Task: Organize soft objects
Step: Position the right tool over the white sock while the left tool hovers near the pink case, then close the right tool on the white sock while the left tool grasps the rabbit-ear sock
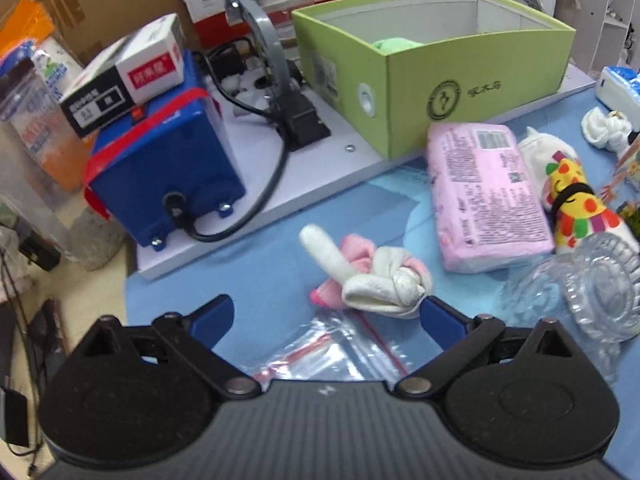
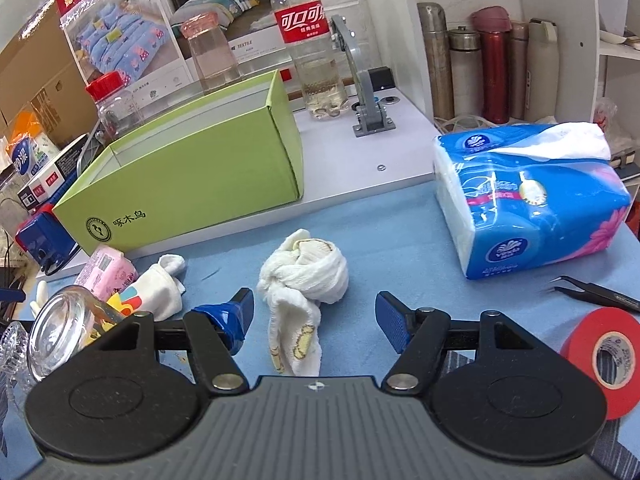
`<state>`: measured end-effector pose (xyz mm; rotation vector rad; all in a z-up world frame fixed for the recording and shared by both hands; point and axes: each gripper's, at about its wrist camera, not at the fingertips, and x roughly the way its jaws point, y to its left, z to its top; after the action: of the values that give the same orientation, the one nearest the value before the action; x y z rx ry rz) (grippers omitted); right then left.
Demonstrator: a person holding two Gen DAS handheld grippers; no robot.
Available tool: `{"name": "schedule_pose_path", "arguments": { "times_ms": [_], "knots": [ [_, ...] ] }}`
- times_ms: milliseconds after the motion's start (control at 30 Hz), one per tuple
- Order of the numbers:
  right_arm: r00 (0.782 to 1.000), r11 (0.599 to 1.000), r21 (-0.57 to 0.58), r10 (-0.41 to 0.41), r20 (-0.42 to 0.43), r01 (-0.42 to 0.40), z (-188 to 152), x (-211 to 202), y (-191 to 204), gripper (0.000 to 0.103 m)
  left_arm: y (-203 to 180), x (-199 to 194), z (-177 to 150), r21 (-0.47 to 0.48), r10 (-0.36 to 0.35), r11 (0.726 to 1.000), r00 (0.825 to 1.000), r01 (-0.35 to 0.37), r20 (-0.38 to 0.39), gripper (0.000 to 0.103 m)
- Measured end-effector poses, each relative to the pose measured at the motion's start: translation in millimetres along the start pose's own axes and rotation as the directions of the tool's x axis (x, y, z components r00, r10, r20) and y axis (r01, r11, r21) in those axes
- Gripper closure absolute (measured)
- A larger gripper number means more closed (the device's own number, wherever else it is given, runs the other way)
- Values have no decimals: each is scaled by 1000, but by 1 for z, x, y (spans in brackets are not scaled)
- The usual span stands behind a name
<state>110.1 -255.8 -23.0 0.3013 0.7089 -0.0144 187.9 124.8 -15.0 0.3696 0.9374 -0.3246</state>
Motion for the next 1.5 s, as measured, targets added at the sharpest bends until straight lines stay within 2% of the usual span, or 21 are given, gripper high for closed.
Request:
{"name": "schedule_pose_path", "arguments": {
  "times_ms": [100, 167, 233, 300, 333, 467, 600, 733, 867, 967, 1233, 1333, 1433, 1500],
  "knots": [
    [1000, 1000, 2, 6, 0, -6, 1, 3, 0, 50, 3, 6, 4, 34, 110, 993, 994, -110, 8, 3],
    [1000, 1000, 4, 10, -2, -10, 1, 4, 1, 50, 6, 12, 8, 26, 157, 987, 988, -157, -3, 4],
    [1000, 1000, 0, 12, -4, -12, 2, 5, 1, 50, 13, 11, 9, -19, 118, 993, 993, -118, -16, 4],
    [1000, 1000, 1, 18, 0, -18, 2, 5, 1, 50, 15, 5, 11, -84, 23, 996, 1000, -23, -8, 4],
    [1000, 1000, 3, 19, 4, -19, 2, 5, 1, 50, 14, 2, 12, -107, -1, 994, 1000, 2, 9, 4],
    [1000, 999, 22, 23, 13, -23, 4, 6, -1, 50, 7, -1, 23, -160, 56, 986, 997, -47, 51, 4],
    [999, 999, 10, 37, 17, -37, 5, 6, 3, 50, 9, 16, 37, -262, 73, 963, 997, -71, 0, 4],
    [999, 999, 20, 34, 22, -35, 5, 6, 0, 50, 10, 34, 43, -314, 46, 948, 998, -55, -36, 4],
    [999, 999, 30, 31, 19, -31, 1, 7, -2, 50, 8, 48, 45, -339, 59, 938, 996, -78, -67, 4],
    [999, 999, 26, 36, 13, -36, -3, 10, -1, 49, 7, 55, 41, -351, 39, 935, 997, -61, -69, 4],
    [999, 996, -76, -39, -2, 38, 3, 34, 12, 49, 8, 59, 39, -357, 39, 932, 997, -60, -64, 4],
    [998, 986, -152, -61, 9, 62, 4, 43, 20, 48, 8, 62, 39, -357, 41, 932, 997, -60, -60, 4],
    [995, 960, -263, -92, 30, 96, -2, 46, 29, 47, 6, 56, 37, -355, 33, 934, 998, -49, -49, 12],
    [995, 966, -241, -86, 55, 97, -5, 45, 26, 45, 6, 50, 37, -356, 21, 934, 999, -33, -40, 38]
  ]
}}
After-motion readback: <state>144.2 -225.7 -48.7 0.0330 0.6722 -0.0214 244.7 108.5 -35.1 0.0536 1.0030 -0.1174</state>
